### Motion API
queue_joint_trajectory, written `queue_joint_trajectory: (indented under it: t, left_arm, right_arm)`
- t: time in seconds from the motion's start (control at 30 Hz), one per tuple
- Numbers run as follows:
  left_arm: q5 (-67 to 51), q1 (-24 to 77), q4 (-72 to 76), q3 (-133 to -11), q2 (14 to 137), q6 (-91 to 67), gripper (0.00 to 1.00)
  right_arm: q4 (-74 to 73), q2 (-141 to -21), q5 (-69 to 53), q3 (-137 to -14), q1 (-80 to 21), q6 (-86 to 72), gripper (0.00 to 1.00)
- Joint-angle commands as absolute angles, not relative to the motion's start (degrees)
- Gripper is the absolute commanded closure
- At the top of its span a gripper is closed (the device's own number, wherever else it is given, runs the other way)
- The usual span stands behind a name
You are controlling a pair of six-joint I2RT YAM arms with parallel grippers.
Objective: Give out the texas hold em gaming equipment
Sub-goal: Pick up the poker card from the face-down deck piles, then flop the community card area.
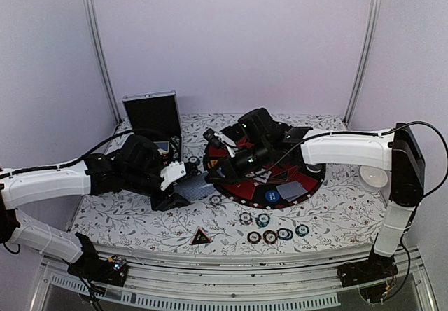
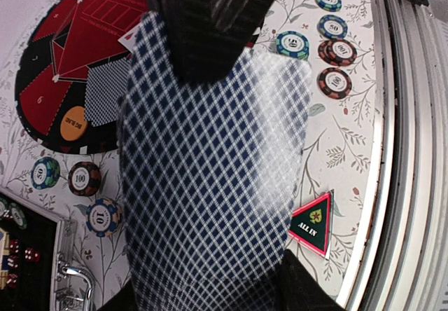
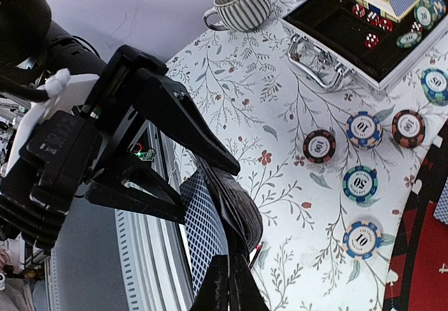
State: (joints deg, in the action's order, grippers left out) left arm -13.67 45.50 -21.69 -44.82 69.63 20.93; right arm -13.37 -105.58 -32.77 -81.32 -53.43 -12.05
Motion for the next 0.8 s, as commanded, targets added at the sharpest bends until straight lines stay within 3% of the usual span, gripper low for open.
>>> queue_joint_trajectory:
  t: [0.0,0.47,0.77]
  left_arm:
    - [-14.46,44.82,-20.31,-44.13,68.43,20.81,0.52]
    - [-14.69,44.8,-20.37,-43.99,68.82,20.88,0.52]
    - [-15.09,44.81,-20.23,-43.97,68.9,20.96,0.52]
  right_arm:
    - [-13.55,-104.46,-31.89,-81.29,-52.76,-11.48,0.97]
    - [-17.58,-95.51,-33.52,-80.86,-48.7,-8.09,0.98]
    - [-24.96,-92.56,-15.0,-82.08,-34.6,3.05,0.98]
